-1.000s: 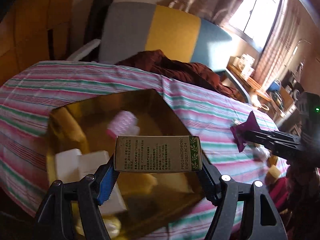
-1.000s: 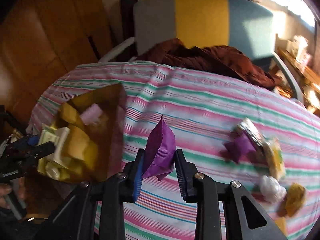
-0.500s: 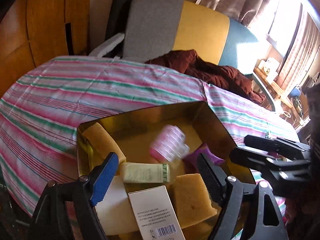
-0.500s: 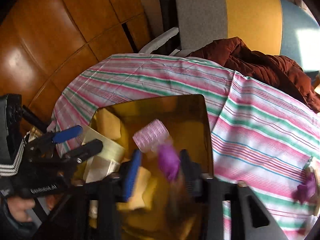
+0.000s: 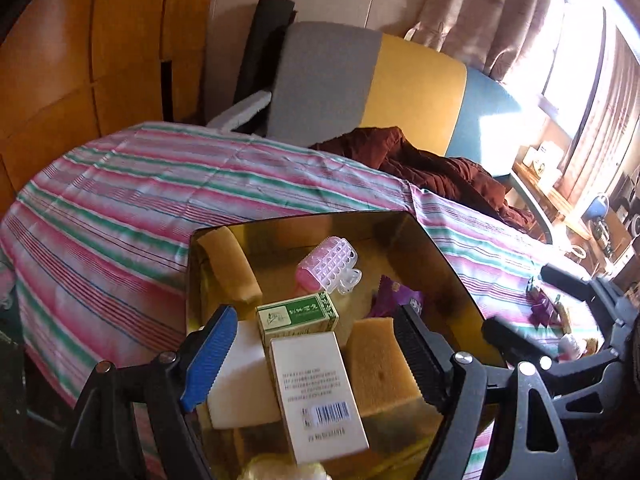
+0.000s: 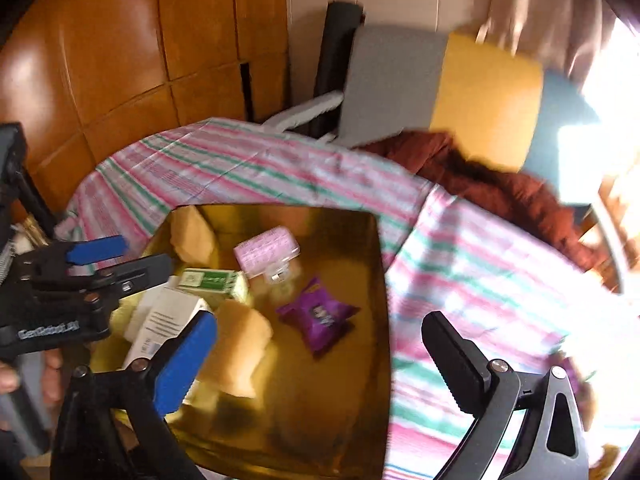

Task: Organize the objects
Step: 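Carry both items over the gold tray and open both tools to drop them, then move both tools back to the pile of loose items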

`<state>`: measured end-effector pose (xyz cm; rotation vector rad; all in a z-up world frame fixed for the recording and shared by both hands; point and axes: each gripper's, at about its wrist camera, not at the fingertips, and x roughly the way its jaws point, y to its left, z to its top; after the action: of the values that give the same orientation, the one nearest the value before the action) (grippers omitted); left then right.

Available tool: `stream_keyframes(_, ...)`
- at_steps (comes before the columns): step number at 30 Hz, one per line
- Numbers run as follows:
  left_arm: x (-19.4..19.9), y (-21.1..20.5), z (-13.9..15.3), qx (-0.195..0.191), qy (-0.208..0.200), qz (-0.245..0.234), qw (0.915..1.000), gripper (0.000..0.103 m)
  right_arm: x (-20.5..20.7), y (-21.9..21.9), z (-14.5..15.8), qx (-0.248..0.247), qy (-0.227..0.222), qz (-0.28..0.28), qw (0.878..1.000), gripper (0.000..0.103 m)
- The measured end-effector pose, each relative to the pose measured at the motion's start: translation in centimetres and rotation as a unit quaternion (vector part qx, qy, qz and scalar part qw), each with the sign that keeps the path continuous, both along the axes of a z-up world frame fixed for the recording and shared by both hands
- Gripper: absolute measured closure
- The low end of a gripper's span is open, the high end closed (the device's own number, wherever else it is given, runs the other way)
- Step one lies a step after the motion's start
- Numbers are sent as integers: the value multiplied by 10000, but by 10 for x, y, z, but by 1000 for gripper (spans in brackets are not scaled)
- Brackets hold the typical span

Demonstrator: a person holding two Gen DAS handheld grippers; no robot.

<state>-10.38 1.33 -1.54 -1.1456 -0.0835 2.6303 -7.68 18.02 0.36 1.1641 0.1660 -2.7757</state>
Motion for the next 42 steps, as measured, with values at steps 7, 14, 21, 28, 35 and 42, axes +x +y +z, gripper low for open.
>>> stream_keyframes(7,35,7,14,-374,614,118,9973,21,36,-4,13,515,904,-306,9941,0)
stream_keyframes(14,48,12,15,-693,728,378,9942,21,42,4,-14,137,281,-282,9991,0)
stream_keyframes(21,52,12,10,-638,595,315,9957,21,53,18,-18,-76,207,-401,9990,0)
stream_keyframes(28,58,22,6,-647,502,78,9966,21,68,32,-28,-134,94,-468,9988,0)
stream_keyframes(35,63,33,8,-859,624,-36,9943,21,87,59,-32,-204,23,-637,9978,0)
stream_keyframes(42,67,42,8,-1034,680,-159,9922,21,99,95,-27,-350,122,-1095,9933,0)
